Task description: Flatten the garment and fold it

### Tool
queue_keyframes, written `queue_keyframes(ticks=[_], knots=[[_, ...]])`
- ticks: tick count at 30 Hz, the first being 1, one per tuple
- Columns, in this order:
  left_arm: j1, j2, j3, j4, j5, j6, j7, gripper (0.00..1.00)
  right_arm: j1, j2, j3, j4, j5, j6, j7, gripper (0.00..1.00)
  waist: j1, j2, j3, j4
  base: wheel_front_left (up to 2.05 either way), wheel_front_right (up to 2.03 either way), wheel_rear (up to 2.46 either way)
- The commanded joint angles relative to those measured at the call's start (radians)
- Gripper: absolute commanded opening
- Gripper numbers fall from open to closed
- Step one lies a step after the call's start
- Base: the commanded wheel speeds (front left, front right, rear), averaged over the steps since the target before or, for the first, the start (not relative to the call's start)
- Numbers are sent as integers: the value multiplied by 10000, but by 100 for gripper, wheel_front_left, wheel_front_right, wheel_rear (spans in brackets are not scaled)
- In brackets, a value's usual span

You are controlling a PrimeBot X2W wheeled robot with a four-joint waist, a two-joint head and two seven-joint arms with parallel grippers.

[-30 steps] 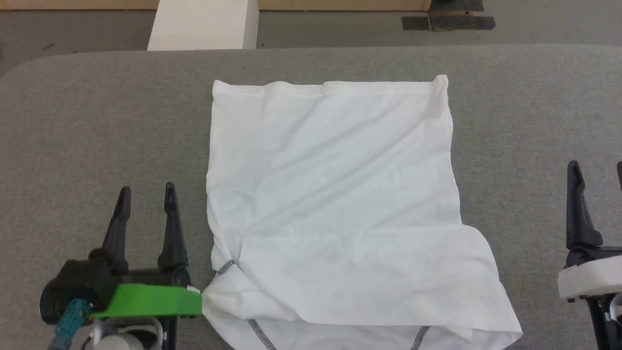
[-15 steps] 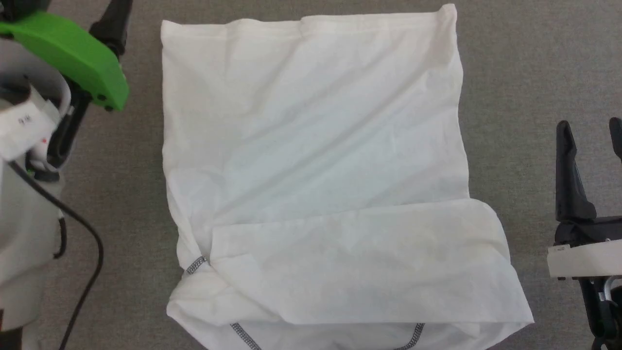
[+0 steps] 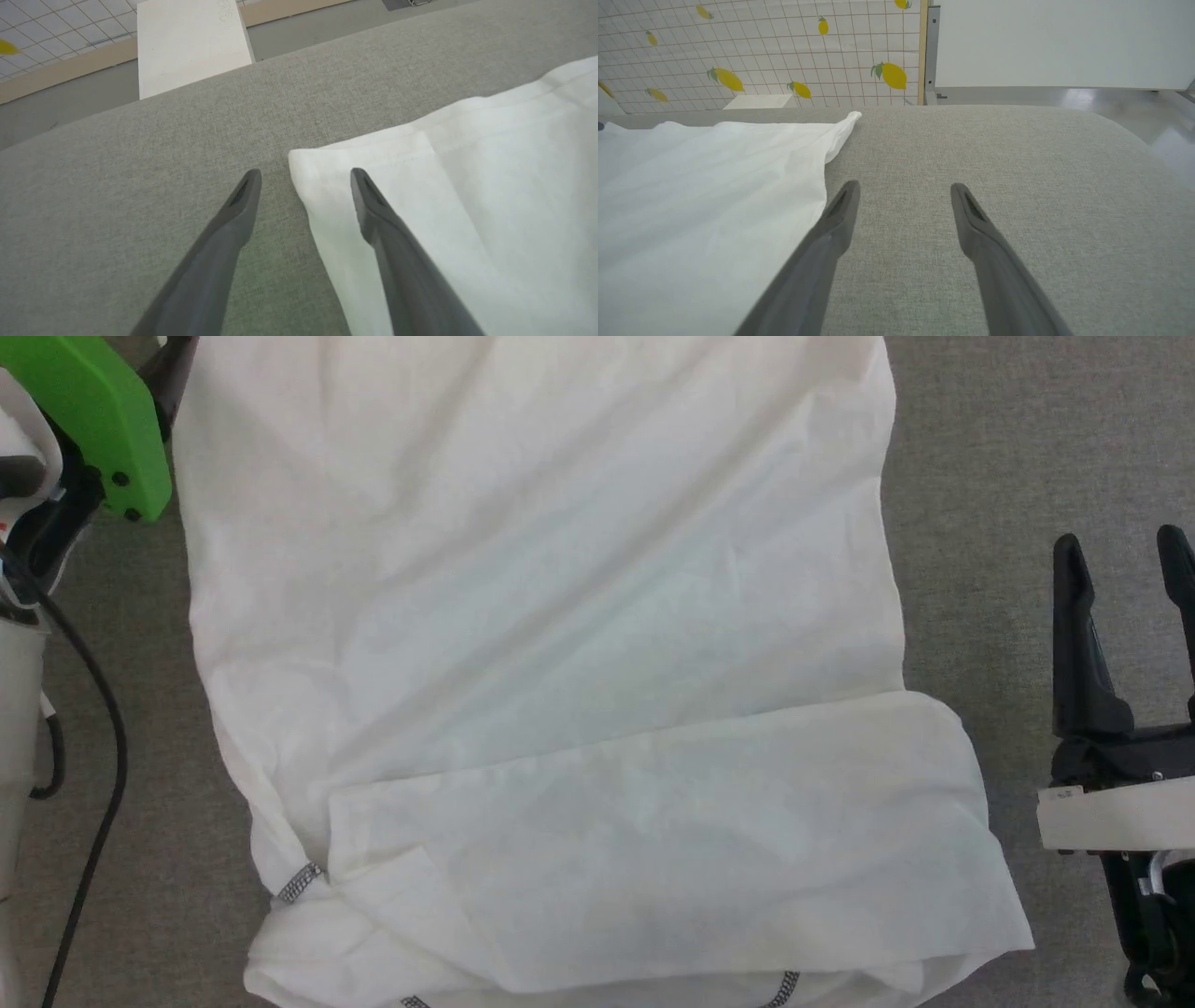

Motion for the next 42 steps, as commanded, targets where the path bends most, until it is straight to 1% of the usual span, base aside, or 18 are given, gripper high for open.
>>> queue_keyframes(ticks=[1,5,6,7,11,14,15,17,19,21,23,24,26,27,31,35,38,42], knots=[[-220,64,-33,42,-112,-46,39,100,-180,12,-26,-40,-19,-15,28,100,-2,0,271,-189,0,0,0],[-208,38,-91,186,-190,-53,41,100,-198,12,-44,24,-18,-15,33,100,-2,0,379,-190,0,0,0],[-189,47,-125,239,-184,-56,45,82,-216,12,-38,38,-21,-15,34,100,-2,0,404,-191,0,0,0],[-182,55,-138,272,-174,-57,9,0,-239,12,-33,47,-23,-15,39,100,-2,0,423,-193,0,0,0],[-112,47,-210,368,-172,-74,-257,0,-469,12,96,6,-97,-15,172,100,-2,0,422,-150,0,0,0],[-73,-44,-275,475,-99,-73,-616,0,-1071,5,230,-175,-134,-15,551,100,-2,0,306,-61,0,0,0],[-65,-88,-300,520,-88,-71,-693,0,-1365,-84,268,-253,-131,-15,727,100,-2,0,261,-27,0,0,0],[-49,-178,-393,613,-62,-74,-791,0,-2186,-499,341,-404,31,-15,1243,100,-2,0,161,59,0,0,0],[-59,-283,-483,685,-54,-77,-865,0,-3221,-959,409,-476,318,-15,1888,100,-2,0,97,156,0,0,0],[-79,-382,-579,744,-38,-80,-923,0,-4319,-1330,547,-245,686,-15,2773,100,-2,0,65,247,0,0,0],[-132,-496,-674,789,-18,-82,-981,0,-5412,-1729,766,251,918,-15,3799,100,-2,0,74,362,0,0,0],[-180,-571,-734,807,-3,-84,-1016,0,-5992,-1826,834,652,1089,-15,4443,100,-2,0,98,447,0,0,0],[-293,-715,-850,832,17,-88,-1072,0,-7069,-2096,1050,1280,1097,-15,5311,100,-2,0,175,616,0,0,0],[-341,-769,-897,849,28,-91,-1103,0,-7476,-2121,1116,1615,1072,-15,5687,100,-2,0,205,678,0,0,0],[-576,-1016,-1128,944,59,-107,-1237,0,-8907,-1728,1024,3171,789,-15,7631,100,-2,0,407,1030,0,0,0],[-792,-1218,-1379,1114,110,-124,-1348,0,-9580,-1381,733,4422,178,-15,8829,100,-2,0,624,1353,0,0,0],[-938,-1369,-1568,1241,108,-139,-1426,0,-9702,-1208,459,5033,-363,-15,9253,100,-2,0,783,1566,0,0,0],[-1109,-1531,-1768,1439,60,-156,-1577,0,-9555,-855,-27,5667,-928,-15,9448,100,-2,0,961,1781,0,0,0]])
